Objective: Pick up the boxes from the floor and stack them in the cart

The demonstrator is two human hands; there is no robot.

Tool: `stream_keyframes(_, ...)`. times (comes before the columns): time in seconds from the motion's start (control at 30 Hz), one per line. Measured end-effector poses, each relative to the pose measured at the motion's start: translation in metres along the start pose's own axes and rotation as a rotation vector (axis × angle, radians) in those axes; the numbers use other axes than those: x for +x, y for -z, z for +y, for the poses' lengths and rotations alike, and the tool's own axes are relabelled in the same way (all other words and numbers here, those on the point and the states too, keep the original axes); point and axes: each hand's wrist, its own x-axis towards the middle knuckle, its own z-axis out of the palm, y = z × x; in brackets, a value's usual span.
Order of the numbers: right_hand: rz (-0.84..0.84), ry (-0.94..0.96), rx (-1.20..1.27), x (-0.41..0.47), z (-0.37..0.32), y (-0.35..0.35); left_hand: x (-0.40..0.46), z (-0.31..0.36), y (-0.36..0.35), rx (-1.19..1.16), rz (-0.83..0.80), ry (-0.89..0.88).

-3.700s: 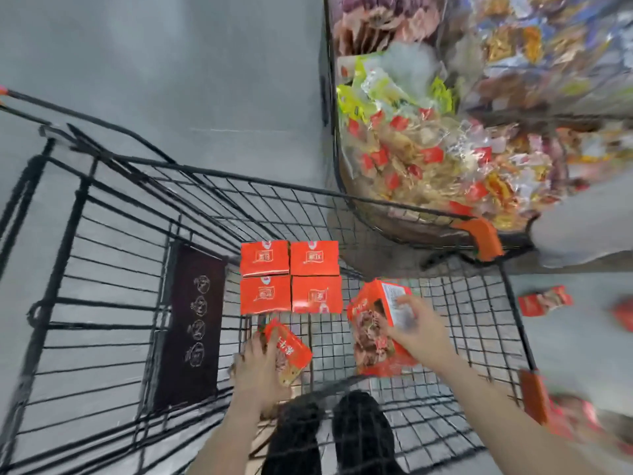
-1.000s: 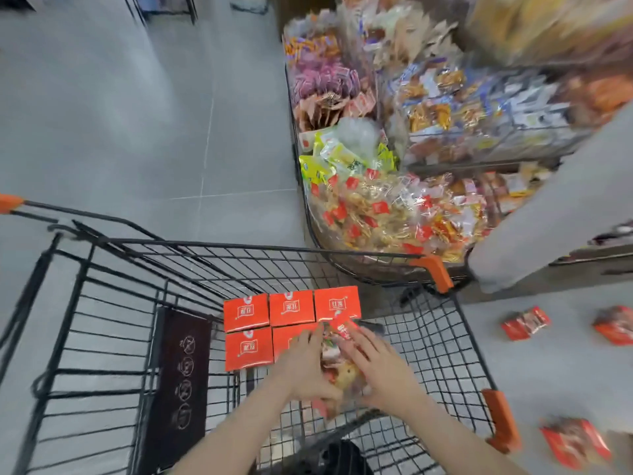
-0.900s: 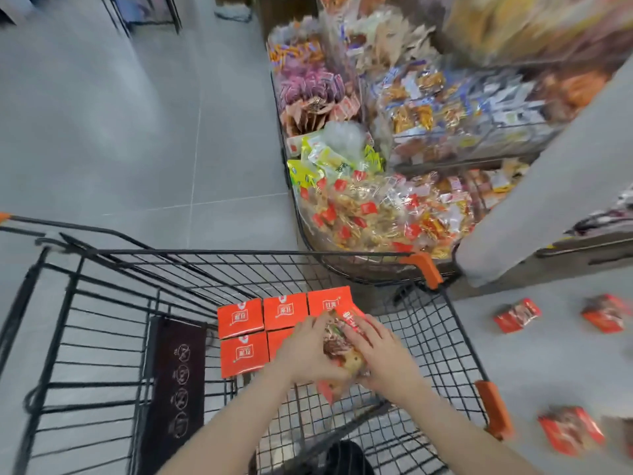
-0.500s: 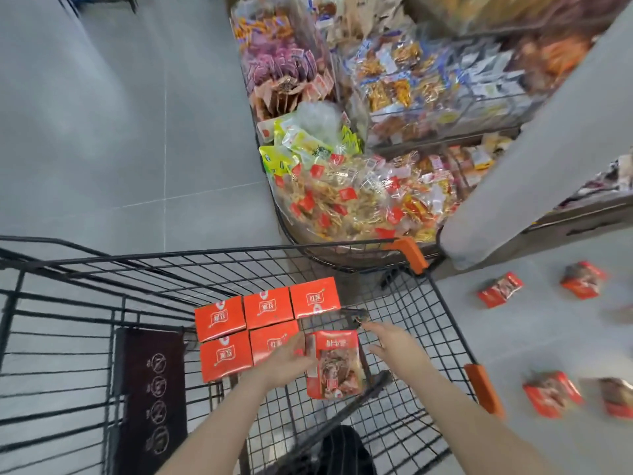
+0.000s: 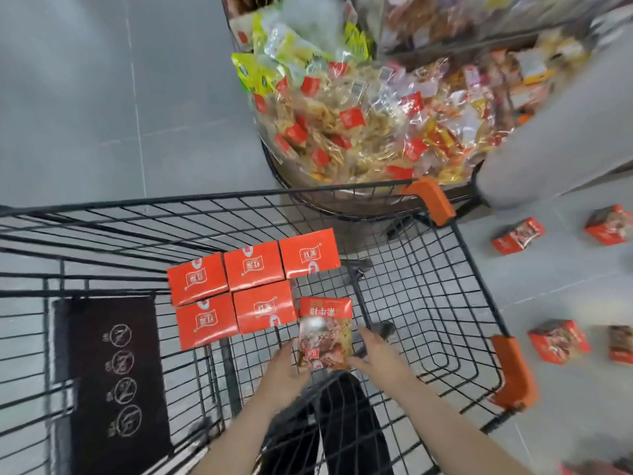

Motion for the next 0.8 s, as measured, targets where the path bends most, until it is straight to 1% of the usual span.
stream_keyframes(0.1,-0.133,0.027,0.214,0.014,-0.003,-0.018,0.013,-0.007,-0.016,-0.04,-0.067,0.027)
stream_keyframes(0.17,-0.179,0.005,0.365,0.018,-0.002,-0.017,0.012,-0.004,-0.02,-0.06,-0.022,0.042)
stream_keyframes(0.27,-0.111,-0.061,0.485,0.014,-0.008,0.004,0.007,0.008,-0.011,-0.159,0.12,0.014)
stream_keyframes(0.33,-0.01,-0.086,0.7,0.01,-0.011,0.025,0.002,0.019,0.002,-0.286,0.223,0.001)
stream_keyframes(0.4,0.05,-0.078,0.878,0.01,-0.015,0.046,-0.002,0.033,0.016,-0.361,0.319,-0.066)
stream_keyframes(0.43,0.05,-0.067,0.903,0.013,-0.018,0.054,-0.003,0.039,0.022,-0.363,0.366,-0.125)
stream_keyframes(0.5,0.015,-0.059,0.866,0.022,-0.021,0.059,-0.005,0.047,0.036,-0.265,0.483,-0.243)
stream_keyframes(0.57,-0.019,-0.079,0.801,0.03,-0.027,0.059,0.001,0.037,0.048,0.006,0.593,-0.305)
stream_keyframes(0.6,-0.041,-0.095,0.779,0.034,-0.029,0.057,0.005,0.028,0.053,0.156,0.6,-0.284)
stream_keyframes(0.63,-0.072,-0.108,0.772,0.037,-0.032,0.055,0.012,0.017,0.058,0.282,0.552,-0.23)
stream_keyframes(0.7,-0.098,-0.099,0.749,0.042,-0.039,0.05,0.019,-0.001,0.061,0.45,0.421,-0.129)
stream_keyframes(0.73,-0.081,-0.084,0.722,0.044,-0.041,0.047,0.021,-0.008,0.06,0.505,0.385,-0.114)
stream_keyframes(0.8,-0.051,-0.074,0.674,0.049,-0.043,0.043,0.022,-0.011,0.057,0.56,0.368,-0.12)
